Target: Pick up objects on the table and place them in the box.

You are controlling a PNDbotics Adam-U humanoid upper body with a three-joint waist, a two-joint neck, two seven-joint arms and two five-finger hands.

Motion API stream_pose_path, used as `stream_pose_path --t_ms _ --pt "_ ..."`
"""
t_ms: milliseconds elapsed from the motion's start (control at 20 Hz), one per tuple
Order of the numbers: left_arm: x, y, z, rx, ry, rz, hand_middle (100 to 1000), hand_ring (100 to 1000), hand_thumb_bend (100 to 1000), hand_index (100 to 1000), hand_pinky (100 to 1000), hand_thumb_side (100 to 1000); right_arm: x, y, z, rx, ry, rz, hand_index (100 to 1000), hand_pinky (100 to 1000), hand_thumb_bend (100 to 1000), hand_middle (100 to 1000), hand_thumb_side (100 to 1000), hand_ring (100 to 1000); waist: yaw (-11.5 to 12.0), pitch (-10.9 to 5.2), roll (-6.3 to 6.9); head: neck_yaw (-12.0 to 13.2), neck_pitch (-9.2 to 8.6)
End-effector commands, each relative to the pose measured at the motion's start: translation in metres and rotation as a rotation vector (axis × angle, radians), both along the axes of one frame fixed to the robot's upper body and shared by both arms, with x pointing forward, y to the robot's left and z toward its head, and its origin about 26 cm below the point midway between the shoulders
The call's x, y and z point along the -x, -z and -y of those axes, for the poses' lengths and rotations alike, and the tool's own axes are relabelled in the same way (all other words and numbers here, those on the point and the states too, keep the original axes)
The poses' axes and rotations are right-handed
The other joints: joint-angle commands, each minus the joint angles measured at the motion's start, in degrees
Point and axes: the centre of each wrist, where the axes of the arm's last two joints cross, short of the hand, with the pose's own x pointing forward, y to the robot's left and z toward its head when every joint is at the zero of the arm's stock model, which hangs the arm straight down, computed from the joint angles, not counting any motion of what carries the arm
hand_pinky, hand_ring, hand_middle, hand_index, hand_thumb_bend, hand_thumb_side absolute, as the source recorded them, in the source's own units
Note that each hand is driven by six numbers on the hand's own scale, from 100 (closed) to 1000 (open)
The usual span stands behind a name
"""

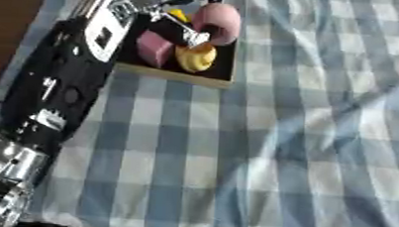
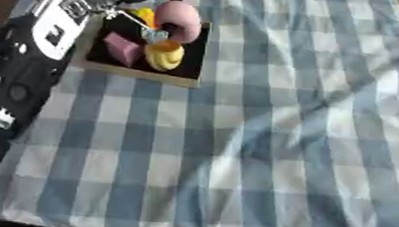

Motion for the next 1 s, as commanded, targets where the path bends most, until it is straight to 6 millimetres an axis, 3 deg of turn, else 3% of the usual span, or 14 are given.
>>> stream_pose_path --t_ms 50,650,1000 --pt "-0.002 -0.002 0.008 -0.008 -0.024 0.038 533 635 100 540 619 244 0.001 -0.010 -0.002 0.015 -0.017 0.023 945 1000 100 357 470 1000 -0.3 -0.05 -0.99 0.5 0.10" --pt "-0.009 0.018 0.007 0.017 -0.154 0.124 535 639 100 544 622 244 -0.001 -0.011 -0.003 0.013 -0.022 0.019 944 1000 100 353 470 1000 -1.0 0.72 -0.83 1.0 -0.53" --pt "-0.009 0.015 0.007 0.122 -0.187 0.095 520 622 100 546 598 252 -0.001 -0.009 -0.003 0.013 -0.014 0.014 944 1000 100 352 470 1000 -1.1 0.89 -0.98 1.3 -0.58"
